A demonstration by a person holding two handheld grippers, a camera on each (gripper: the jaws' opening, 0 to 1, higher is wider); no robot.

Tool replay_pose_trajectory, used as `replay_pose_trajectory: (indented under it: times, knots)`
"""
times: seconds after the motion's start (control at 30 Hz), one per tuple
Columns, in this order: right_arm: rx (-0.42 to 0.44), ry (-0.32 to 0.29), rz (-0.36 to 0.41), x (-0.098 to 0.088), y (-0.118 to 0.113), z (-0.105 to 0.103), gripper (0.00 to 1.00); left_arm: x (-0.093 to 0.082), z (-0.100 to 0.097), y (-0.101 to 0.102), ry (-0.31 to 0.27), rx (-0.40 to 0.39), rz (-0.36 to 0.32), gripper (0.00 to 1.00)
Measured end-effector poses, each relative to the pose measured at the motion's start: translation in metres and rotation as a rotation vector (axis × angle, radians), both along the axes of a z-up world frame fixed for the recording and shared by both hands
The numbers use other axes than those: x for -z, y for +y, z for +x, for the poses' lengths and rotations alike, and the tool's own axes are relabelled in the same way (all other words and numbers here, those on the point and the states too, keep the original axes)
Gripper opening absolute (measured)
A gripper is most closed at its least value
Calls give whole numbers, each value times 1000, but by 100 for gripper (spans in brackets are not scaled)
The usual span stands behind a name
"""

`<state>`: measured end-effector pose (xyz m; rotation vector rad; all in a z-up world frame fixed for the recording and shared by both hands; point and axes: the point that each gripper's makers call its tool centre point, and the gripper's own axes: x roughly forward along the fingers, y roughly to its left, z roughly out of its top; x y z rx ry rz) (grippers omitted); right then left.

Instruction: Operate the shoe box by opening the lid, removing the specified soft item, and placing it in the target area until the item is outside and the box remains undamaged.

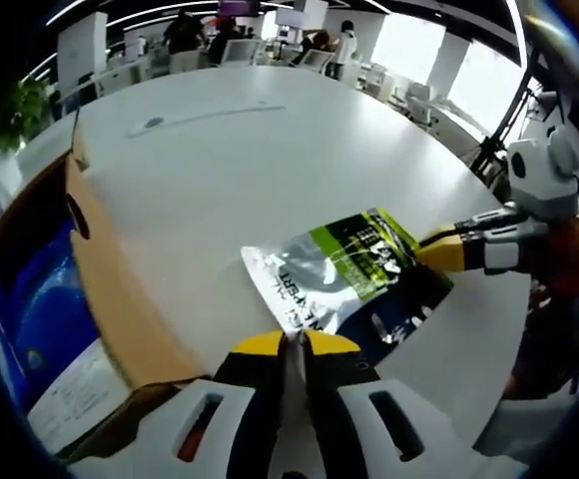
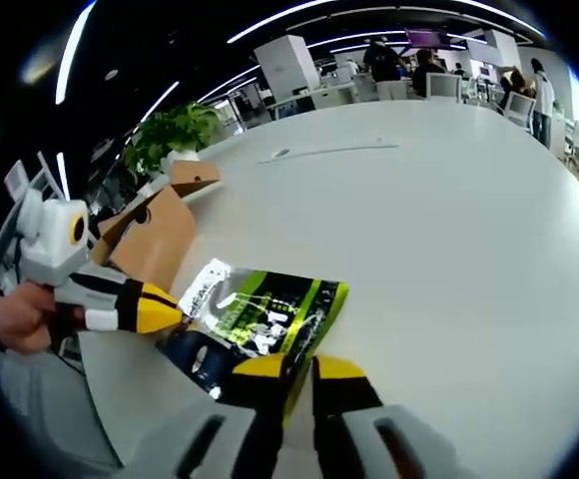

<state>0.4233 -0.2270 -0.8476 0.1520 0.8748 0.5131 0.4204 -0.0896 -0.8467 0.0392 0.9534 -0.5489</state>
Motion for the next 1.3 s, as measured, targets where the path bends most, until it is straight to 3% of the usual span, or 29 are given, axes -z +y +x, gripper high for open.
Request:
replay_pose_trajectory:
  times: [0.4, 0.77, 1.3]
  knots:
    - [2, 8, -6, -4, -4, -4, 15, -9, -3, 2, 6, -13, -24, 10]
    - [-6, 17, -12, -5, -7, -12, 16, -23, -5, 9, -4, -47, -72, 13]
    - [5, -26, 0, -26, -10, -16, 20, -45, -17, 23, -49, -54, -119, 17]
